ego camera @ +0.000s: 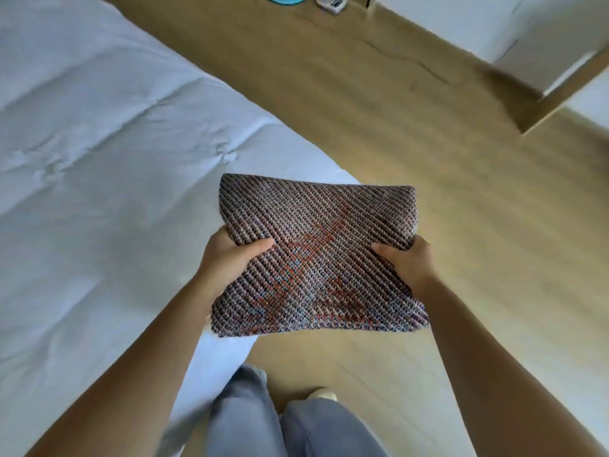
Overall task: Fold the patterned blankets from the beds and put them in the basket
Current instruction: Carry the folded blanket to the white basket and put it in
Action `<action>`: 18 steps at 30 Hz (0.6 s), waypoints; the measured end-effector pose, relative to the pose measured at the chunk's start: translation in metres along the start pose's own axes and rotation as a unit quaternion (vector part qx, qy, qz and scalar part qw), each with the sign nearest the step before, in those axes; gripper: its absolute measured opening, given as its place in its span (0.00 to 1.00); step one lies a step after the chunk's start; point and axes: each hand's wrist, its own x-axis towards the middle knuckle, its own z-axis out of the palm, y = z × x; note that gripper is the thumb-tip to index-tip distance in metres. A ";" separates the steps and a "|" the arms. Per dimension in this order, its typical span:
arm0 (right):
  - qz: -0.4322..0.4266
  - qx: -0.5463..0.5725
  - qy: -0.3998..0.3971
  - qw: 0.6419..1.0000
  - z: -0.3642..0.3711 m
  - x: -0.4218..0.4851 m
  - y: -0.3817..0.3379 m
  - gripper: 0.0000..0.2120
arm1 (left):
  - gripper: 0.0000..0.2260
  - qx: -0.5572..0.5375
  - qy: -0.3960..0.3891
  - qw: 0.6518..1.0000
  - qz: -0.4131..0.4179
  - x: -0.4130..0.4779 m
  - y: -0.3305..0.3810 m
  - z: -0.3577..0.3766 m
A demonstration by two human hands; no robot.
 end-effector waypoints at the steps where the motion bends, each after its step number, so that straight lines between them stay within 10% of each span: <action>1: 0.009 0.010 0.020 1.000 -0.027 -0.002 0.007 0.19 | 0.13 0.007 -0.020 1.000 0.012 -0.001 0.013 0.024; 8: 0.071 0.099 0.157 0.980 -0.193 -0.030 0.066 0.24 | 0.18 0.084 -0.163 0.980 0.074 -0.016 0.092 0.183; 18: 0.127 0.234 0.357 0.895 -0.346 -0.052 0.139 0.08 | 0.16 0.187 -0.357 0.905 0.135 -0.008 0.179 0.418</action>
